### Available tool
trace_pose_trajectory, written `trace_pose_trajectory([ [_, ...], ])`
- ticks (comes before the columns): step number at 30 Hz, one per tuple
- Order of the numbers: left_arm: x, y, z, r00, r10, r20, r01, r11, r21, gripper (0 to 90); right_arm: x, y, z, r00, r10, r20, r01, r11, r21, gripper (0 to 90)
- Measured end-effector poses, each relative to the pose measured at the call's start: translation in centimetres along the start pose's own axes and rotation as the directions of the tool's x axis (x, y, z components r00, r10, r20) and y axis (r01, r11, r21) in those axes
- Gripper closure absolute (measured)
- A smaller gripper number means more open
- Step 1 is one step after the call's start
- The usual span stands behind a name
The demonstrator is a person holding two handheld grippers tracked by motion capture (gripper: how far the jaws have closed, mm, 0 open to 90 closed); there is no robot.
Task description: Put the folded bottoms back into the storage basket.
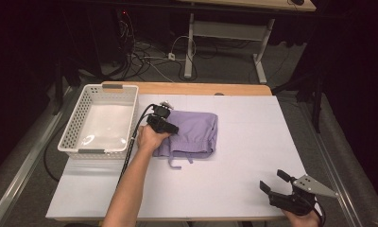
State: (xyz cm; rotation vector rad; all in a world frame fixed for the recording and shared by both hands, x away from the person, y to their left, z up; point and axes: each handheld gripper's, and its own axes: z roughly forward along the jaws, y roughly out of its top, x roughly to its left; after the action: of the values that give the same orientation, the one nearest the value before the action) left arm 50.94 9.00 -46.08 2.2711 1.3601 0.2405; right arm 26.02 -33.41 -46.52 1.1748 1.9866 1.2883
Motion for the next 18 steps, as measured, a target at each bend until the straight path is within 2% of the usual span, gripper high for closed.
trace_pose_trajectory([
  [3,-0.5,0.1,-0.3,0.9995,0.03,0.013,-0.03,0.9995,0.005,37.0,0.0,0.0,0.0,1.0,0.0,-0.002,0.0,1.0,0.002,18.1],
  [8,-0.9,0.2,-0.4,0.998,0.041,0.048,-0.042,0.9991,0.008,55.8,0.0,0.0,-0.1,1.0,0.006,0.001,-0.006,1.0,0.0,18.1],
  [9,-1.0,0.2,-0.4,0.9975,0.04,0.059,-0.04,0.9992,0.007,63.6,0.0,0.0,0.0,1.0,0.005,0.0,-0.005,1.0,0.0,18.1],
  [10,-1.0,0.2,-0.4,0.9965,0.04,0.073,-0.041,0.9991,0.007,63.6,0.0,0.0,0.0,1.0,0.001,-0.001,-0.001,1.0,0.0,18.1],
  [12,-1.0,0.2,-0.4,0.9945,0.031,0.1,-0.032,0.9995,0.004,75.8,0.1,0.0,0.0,1.0,-0.005,-0.004,0.005,1.0,0.004,18.1],
  [15,-1.2,0.3,-0.4,0.9949,0.025,0.097,-0.026,0.9996,0.012,78.1,0.2,0.0,-0.1,1.0,-0.006,-0.003,0.006,1.0,0.003,18.1],
  [18,-1.3,0.4,-0.6,0.9947,0.036,0.096,-0.037,0.9993,0.009,79.8,0.0,0.0,-0.1,1.0,0.0,-0.002,0.0,1.0,0.002,18.1],
])
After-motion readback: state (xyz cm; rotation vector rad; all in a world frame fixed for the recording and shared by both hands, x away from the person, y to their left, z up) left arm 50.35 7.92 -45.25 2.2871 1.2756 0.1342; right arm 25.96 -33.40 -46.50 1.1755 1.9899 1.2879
